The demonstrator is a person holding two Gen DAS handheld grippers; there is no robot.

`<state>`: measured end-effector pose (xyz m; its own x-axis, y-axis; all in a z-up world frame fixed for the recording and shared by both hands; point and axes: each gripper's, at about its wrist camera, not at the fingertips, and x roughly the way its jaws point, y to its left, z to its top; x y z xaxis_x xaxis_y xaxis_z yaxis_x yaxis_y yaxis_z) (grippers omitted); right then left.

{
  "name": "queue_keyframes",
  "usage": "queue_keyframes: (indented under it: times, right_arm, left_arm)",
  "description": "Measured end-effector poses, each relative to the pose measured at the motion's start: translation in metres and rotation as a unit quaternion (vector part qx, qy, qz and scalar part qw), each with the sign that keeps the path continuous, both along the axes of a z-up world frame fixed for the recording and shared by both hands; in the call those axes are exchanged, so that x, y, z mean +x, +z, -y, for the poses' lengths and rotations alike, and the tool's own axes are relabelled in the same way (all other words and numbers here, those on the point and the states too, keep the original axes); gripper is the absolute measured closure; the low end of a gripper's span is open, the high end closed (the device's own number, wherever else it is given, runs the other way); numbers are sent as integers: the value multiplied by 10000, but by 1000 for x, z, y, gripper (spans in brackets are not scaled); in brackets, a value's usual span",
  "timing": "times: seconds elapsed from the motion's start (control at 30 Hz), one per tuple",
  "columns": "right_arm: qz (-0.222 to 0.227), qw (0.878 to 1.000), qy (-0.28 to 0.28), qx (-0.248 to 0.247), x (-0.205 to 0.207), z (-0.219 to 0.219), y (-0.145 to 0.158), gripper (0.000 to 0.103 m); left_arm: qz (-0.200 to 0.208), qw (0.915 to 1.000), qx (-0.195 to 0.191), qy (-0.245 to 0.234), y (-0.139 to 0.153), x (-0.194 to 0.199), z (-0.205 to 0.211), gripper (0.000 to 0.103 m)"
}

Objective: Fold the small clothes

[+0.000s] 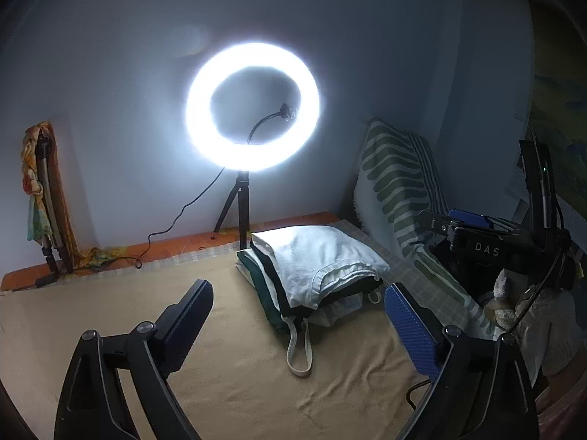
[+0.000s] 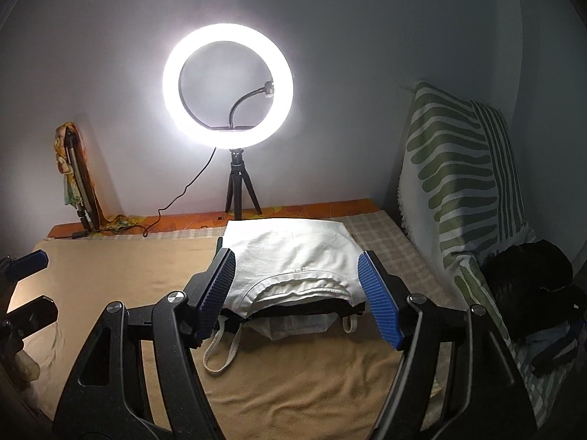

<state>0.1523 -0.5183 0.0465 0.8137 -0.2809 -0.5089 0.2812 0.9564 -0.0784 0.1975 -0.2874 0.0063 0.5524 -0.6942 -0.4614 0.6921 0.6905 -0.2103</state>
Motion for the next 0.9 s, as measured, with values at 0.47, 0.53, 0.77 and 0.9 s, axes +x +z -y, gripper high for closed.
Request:
queue_keyframes:
  times: [0.47,0.53,0.77,0.9]
  right_arm:
    - [338,9992,2,-205,-54,-68,-21,0]
    - [364,9992,-47,-186,-59,-74,-27,0]
    - [423,9985,-236,-269,-68,-91,-53,0]
    - [390,9987,-209,-239,-69,-98,-70,0]
  left_arm:
    - [283,9993,164,154,-7,-65,-57,0]
    - [354,9989,256,185,-9,-73,-61,0]
    - [392,9983,354,233,-20,-86,-74,0]
    - [468,9960,634,423,-28,-86,-75,0]
